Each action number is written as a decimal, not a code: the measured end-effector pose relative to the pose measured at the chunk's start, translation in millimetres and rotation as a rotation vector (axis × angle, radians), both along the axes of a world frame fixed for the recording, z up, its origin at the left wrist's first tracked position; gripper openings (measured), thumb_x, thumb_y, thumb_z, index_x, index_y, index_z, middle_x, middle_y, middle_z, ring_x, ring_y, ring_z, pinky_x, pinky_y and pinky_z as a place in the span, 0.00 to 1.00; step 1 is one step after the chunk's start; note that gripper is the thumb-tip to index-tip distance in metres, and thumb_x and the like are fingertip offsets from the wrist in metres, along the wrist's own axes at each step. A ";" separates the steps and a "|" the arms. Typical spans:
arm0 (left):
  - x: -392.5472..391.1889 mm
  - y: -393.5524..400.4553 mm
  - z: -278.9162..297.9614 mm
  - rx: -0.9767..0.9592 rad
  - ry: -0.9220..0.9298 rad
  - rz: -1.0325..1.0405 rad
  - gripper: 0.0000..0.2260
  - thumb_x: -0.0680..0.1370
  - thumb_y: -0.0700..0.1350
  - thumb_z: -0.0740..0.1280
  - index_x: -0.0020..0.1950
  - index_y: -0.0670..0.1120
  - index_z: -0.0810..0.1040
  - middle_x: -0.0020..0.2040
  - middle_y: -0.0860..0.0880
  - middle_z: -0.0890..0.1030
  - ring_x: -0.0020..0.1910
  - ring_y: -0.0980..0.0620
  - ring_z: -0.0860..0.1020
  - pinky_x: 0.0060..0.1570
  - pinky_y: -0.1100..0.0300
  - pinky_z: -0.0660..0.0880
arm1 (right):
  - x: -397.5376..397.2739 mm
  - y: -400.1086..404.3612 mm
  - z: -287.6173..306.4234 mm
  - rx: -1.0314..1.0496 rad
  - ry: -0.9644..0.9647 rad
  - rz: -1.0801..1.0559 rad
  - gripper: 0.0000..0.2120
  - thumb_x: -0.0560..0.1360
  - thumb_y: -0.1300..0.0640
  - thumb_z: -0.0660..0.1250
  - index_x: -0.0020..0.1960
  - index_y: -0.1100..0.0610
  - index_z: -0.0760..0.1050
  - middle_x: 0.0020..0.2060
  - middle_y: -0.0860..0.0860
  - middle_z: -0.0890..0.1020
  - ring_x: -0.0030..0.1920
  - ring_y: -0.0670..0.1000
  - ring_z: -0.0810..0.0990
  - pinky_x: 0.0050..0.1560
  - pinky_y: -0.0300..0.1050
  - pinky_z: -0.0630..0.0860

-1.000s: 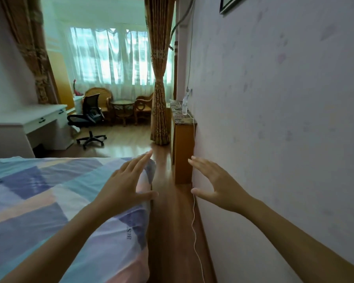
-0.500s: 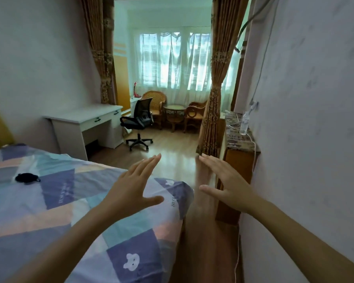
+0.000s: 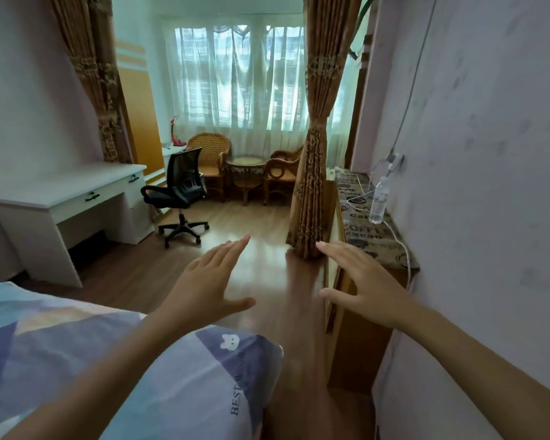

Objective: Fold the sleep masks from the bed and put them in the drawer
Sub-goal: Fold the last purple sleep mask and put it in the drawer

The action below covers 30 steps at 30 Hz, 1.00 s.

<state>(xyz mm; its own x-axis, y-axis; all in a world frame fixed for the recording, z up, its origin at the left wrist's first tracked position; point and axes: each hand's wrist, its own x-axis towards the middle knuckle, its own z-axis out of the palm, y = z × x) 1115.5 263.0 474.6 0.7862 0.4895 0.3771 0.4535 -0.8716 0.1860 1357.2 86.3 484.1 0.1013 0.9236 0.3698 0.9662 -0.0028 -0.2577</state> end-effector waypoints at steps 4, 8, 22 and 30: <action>71.8 77.0 -10.3 0.001 -0.022 0.067 0.47 0.68 0.68 0.65 0.76 0.61 0.38 0.77 0.54 0.56 0.75 0.54 0.55 0.70 0.54 0.57 | 80.7 84.1 -5.8 -0.023 -0.001 0.035 0.34 0.75 0.41 0.65 0.76 0.42 0.52 0.75 0.40 0.58 0.74 0.38 0.50 0.72 0.40 0.48; 112.7 149.4 -9.0 -0.009 -0.053 0.176 0.44 0.67 0.69 0.63 0.75 0.63 0.41 0.77 0.56 0.57 0.74 0.55 0.57 0.68 0.52 0.60 | 145.1 189.9 -0.4 -0.045 -0.025 0.144 0.34 0.75 0.42 0.64 0.76 0.44 0.53 0.75 0.41 0.58 0.72 0.37 0.49 0.72 0.40 0.47; 130.5 394.0 7.0 0.053 0.070 0.678 0.40 0.71 0.65 0.65 0.77 0.57 0.49 0.77 0.54 0.58 0.74 0.52 0.59 0.69 0.51 0.62 | 199.2 567.7 -6.7 0.051 0.028 0.601 0.30 0.74 0.38 0.60 0.74 0.41 0.57 0.71 0.40 0.66 0.68 0.32 0.55 0.66 0.31 0.50; 141.3 494.1 20.7 0.073 0.073 0.898 0.37 0.72 0.66 0.64 0.76 0.58 0.52 0.76 0.54 0.60 0.73 0.52 0.61 0.68 0.51 0.63 | 212.7 737.7 9.6 0.049 -0.050 0.766 0.29 0.75 0.38 0.59 0.74 0.38 0.56 0.72 0.43 0.67 0.73 0.43 0.59 0.70 0.43 0.57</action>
<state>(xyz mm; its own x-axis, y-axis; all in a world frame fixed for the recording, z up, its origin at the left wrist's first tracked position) 1256.8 757.1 495.3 0.1422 0.9075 0.3953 0.9774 -0.1918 0.0886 1569.8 824.0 493.7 -0.5781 0.7114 0.3996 0.7043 0.6824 -0.1957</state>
